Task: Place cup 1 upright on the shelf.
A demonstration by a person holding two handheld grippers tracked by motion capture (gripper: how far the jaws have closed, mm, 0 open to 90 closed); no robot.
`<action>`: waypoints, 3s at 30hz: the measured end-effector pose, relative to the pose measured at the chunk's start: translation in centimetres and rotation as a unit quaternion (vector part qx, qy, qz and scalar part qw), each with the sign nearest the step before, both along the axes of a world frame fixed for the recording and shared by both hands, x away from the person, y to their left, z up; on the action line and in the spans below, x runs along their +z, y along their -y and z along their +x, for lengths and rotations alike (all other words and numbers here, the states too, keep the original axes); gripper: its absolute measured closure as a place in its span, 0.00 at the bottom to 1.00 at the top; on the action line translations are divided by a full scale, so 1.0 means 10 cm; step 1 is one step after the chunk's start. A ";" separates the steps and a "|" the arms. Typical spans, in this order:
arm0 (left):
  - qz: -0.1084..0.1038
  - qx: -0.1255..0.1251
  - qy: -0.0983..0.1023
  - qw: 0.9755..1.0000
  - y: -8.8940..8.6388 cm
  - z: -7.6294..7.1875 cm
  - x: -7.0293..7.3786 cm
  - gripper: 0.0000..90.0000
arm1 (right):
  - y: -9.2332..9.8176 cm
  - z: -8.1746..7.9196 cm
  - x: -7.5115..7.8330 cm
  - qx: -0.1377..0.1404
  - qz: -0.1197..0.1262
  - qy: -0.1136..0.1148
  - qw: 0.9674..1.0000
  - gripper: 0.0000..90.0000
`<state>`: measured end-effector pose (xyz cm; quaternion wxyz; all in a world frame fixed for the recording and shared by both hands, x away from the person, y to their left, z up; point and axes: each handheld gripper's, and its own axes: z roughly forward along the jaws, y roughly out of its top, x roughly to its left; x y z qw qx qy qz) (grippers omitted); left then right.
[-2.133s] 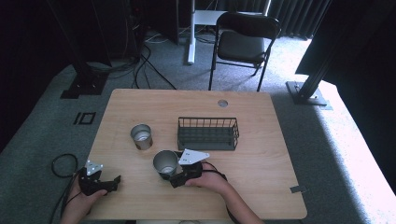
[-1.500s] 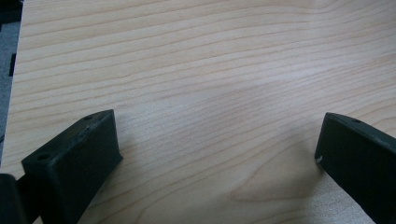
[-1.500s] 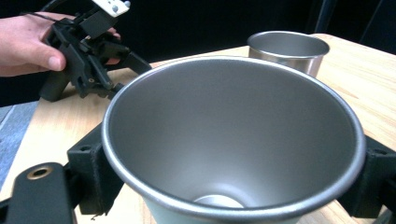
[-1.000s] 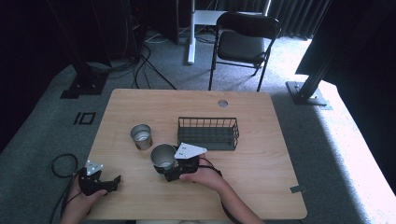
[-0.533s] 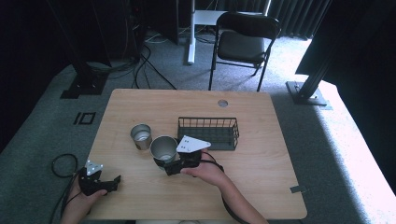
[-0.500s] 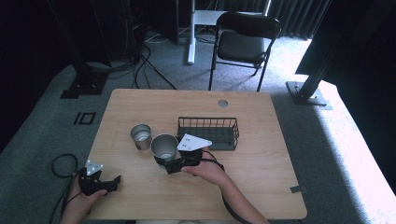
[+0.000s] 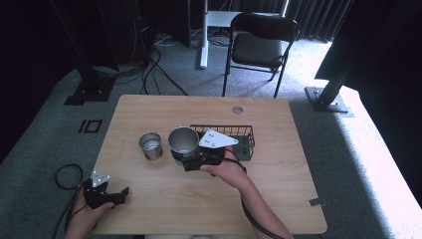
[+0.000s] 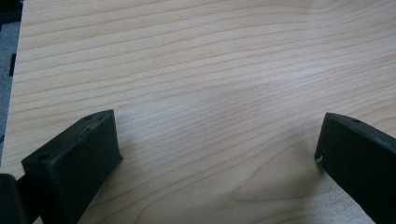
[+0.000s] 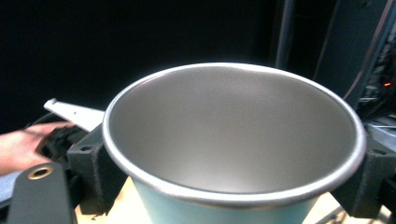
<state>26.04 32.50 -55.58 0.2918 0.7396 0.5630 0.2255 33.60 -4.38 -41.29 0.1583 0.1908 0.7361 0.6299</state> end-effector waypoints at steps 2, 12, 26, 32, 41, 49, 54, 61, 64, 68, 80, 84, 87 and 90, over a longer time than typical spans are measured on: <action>0.000 0.000 0.001 1.000 0.00 0.00 0.00 0.00 | 0.02 0.01 0.02 -0.006 0.003 0.001 1.000 0.14; 0.000 0.000 0.001 1.000 0.00 0.00 0.00 0.00 | 0.21 0.15 0.17 -0.074 0.008 0.012 0.997 0.14; 0.000 0.000 0.001 1.000 0.00 0.00 0.00 0.00 | 0.48 0.35 0.19 -0.190 -0.003 0.015 0.982 0.14; 0.000 0.000 0.001 1.000 0.00 0.00 0.00 0.00 | 0.62 0.44 0.16 -0.246 -0.009 0.014 0.969 0.14; 0.000 0.000 0.001 1.000 0.00 0.00 0.00 0.00 | 0.83 0.56 0.04 -0.308 -0.018 0.006 0.951 0.14; 0.000 0.000 0.001 1.000 0.00 0.00 0.00 0.00 | 0.98 0.64 -0.10 -0.346 -0.030 -0.009 0.938 0.14; 0.000 0.000 0.001 1.000 0.00 0.00 0.00 0.00 | 1.04 0.68 -0.22 -0.356 -0.034 -0.022 0.933 0.14; 0.000 0.000 0.001 1.000 0.00 0.00 0.00 0.00 | 1.08 0.70 -0.36 -0.361 -0.037 -0.034 0.931 0.14; 0.000 0.000 0.001 1.000 0.00 0.00 0.00 0.00 | 1.09 0.70 -0.41 -0.365 -0.039 -0.041 0.929 0.14; 0.000 0.000 0.001 1.000 0.00 0.00 0.00 0.00 | 1.11 0.70 -0.47 -0.368 -0.038 -0.045 0.928 0.14; 0.000 0.000 0.001 1.000 0.00 0.00 0.00 0.00 | 1.09 0.70 -0.62 -0.374 -0.044 -0.051 0.925 0.14; 0.000 0.000 0.001 1.000 0.00 0.00 0.00 0.00 | 1.09 0.70 -0.66 -0.376 -0.046 -0.055 0.924 0.14; -0.001 0.000 0.001 1.000 0.00 0.00 0.00 0.00 | 1.11 0.68 -0.69 -0.375 -0.039 -0.053 0.924 0.14; 0.000 0.000 0.001 1.000 0.00 0.00 0.00 0.00 | 1.11 0.67 -0.69 -0.375 -0.039 -0.051 0.925 0.14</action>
